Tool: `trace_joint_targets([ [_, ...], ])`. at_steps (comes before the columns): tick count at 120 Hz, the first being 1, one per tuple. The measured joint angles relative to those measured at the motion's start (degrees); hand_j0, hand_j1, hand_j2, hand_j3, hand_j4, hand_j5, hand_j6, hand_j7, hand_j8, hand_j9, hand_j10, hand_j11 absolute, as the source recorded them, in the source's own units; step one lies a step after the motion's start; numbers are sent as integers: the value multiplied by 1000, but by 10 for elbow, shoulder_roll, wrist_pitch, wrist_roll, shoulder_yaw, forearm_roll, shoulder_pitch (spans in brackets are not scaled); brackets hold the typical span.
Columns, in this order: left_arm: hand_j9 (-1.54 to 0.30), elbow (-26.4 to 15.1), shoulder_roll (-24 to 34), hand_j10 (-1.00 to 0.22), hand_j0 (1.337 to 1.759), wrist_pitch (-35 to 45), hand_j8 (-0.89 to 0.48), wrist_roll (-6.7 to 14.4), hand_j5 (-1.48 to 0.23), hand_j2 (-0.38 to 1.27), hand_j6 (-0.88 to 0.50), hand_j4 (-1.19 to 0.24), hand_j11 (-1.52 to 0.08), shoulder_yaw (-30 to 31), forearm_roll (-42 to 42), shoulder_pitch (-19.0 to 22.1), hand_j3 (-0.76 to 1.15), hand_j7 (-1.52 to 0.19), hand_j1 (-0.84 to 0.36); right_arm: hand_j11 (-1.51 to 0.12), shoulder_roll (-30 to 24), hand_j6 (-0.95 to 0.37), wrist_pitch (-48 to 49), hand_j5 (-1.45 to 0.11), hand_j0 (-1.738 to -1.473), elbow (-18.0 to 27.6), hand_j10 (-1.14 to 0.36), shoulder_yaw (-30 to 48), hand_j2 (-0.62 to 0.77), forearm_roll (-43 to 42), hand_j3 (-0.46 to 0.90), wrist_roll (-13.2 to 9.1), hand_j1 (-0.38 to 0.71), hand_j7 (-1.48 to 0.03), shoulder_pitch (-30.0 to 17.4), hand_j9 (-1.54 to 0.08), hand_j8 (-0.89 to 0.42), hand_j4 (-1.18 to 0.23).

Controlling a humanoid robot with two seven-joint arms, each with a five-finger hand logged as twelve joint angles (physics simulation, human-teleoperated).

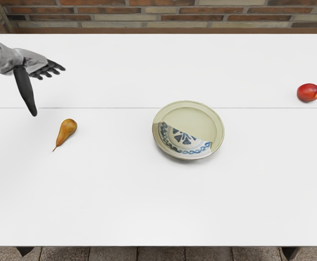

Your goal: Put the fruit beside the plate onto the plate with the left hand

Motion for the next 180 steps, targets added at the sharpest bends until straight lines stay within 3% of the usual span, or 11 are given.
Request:
trace_joint_targets([
  [15,-22,-1,-3,-20,1658,0,-21,66,-23,4,-21,-20,-22,38,-119,-5,0,-22,329,0,0,-1,0,0,-1658,0,-1,0,0,0,0,0,-349,0,0,0,-1,-1],
  [35,-23,-26,-4,-20,1658,11,-21,93,-23,3,-21,-20,-23,72,-226,-11,0,-23,328,0,0,-1,0,0,-1658,0,-1,0,0,0,0,0,-349,0,0,0,-1,-1],
  [57,-24,-57,-14,-20,1658,104,-21,98,-24,3,-21,-21,-24,88,-280,-29,0,-24,327,0,0,-1,0,0,-1658,0,-1,0,0,0,0,0,-349,0,0,0,-1,-1],
  [97,-24,-63,-93,-20,1658,290,-21,99,-25,4,-21,-21,-24,167,-292,-57,0,-24,327,0,0,-1,0,0,-1658,0,-1,0,0,0,0,0,-349,0,0,0,-1,-1],
  [145,-38,-59,-150,-30,1658,401,-31,99,-38,6,-31,-31,-38,287,-314,-87,0,-38,315,0,0,-1,0,0,-1658,0,-1,0,0,0,0,0,-349,0,0,0,-1,-1],
  [180,-35,-125,-172,-28,1658,574,-29,99,-35,6,-29,-28,-35,349,-320,-114,0,-35,317,0,0,-1,0,0,-1658,0,-1,0,0,0,0,0,-349,0,0,0,-1,-1],
])
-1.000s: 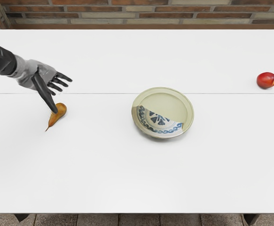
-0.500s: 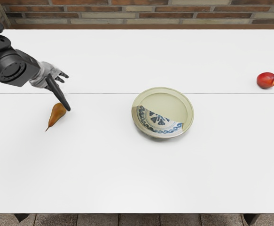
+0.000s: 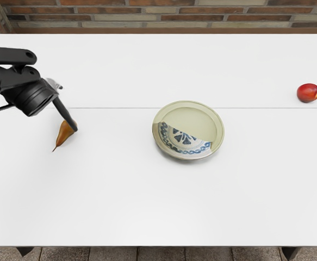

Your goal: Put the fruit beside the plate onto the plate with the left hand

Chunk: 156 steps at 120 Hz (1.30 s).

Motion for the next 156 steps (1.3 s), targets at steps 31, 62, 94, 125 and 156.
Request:
trace_joint_targets([
  [31,-30,-54,-12,-24,1658,108,-24,0,-30,5,-25,-24,-30,25,-2,-7,0,-30,322,0,0,-1,0,0,-1658,0,-1,0,0,0,0,0,-349,0,0,0,-1,-1],
  [62,-27,-77,-13,-21,1658,125,-22,0,-27,5,-22,-21,-26,27,-14,-26,0,-27,325,0,0,-1,0,0,-1658,0,-1,0,0,0,0,0,-349,0,0,0,-1,-1],
  [94,-23,-80,-28,-18,1658,126,-19,0,-23,4,-19,-18,-23,27,-45,-25,0,-23,328,0,0,-1,0,0,-1658,0,-1,0,0,0,0,0,-349,0,0,0,-1,-1],
  [125,-28,-75,-39,-22,1658,126,-23,0,-28,5,-23,-22,-28,27,-58,-13,0,-28,324,0,0,-1,0,0,-1658,0,-1,0,0,0,0,0,-349,0,0,0,-1,-1],
  [156,-71,-68,-47,-55,1658,126,-56,0,-71,11,-56,-55,-71,27,-59,-3,0,-71,284,0,0,-1,0,0,-1658,0,-1,0,0,0,0,0,-349,0,0,0,-1,-1],
])
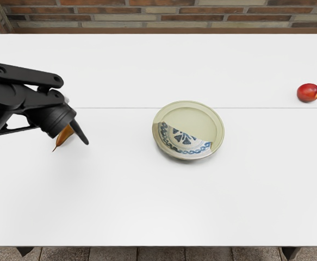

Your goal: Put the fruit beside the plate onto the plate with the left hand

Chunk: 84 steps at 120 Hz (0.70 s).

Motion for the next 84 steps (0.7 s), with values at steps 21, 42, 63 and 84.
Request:
trace_joint_targets([
  [21,-104,1,-1,-81,1658,0,-81,0,-105,17,-81,-81,-104,0,-1,7,0,-104,253,0,0,-1,0,0,-1658,0,-1,0,0,0,0,0,-349,0,0,0,-1,-1],
  [42,-169,3,-1,-131,1658,0,-131,0,-169,27,-131,-130,-169,-1,-4,7,0,-169,194,0,0,-1,0,0,-1658,0,-1,0,0,0,0,0,-349,0,0,0,-1,-1],
  [63,-241,7,-2,-186,1658,0,-187,0,-241,38,-187,-186,-241,0,-9,10,0,-241,127,0,0,-1,0,0,-1658,0,-1,0,0,0,0,0,-349,0,0,0,-1,-1],
  [84,-273,13,-1,-211,1658,0,-211,0,-273,43,-211,-211,-273,0,-11,11,0,-273,97,0,0,-1,0,0,-1658,0,-1,0,0,0,0,0,-349,0,0,0,-1,-1],
])
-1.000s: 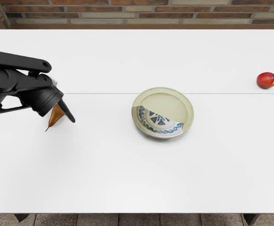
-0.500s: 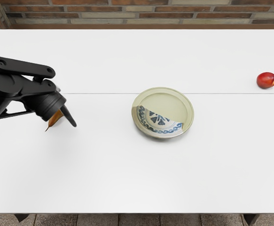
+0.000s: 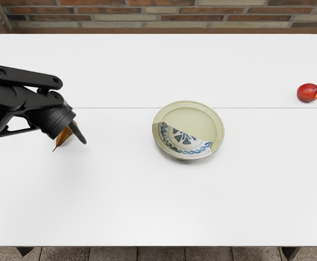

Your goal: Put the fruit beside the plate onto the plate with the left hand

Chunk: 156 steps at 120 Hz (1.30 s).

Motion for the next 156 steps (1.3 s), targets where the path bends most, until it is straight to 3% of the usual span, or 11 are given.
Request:
trace_joint_targets([
  [156,-381,53,-45,-294,1658,0,-294,0,-381,60,-294,-294,-381,48,15,21,0,-381,-2,0,0,-1,0,0,-1658,0,-1,0,0,0,0,0,-349,0,0,0,-1,-1],
])
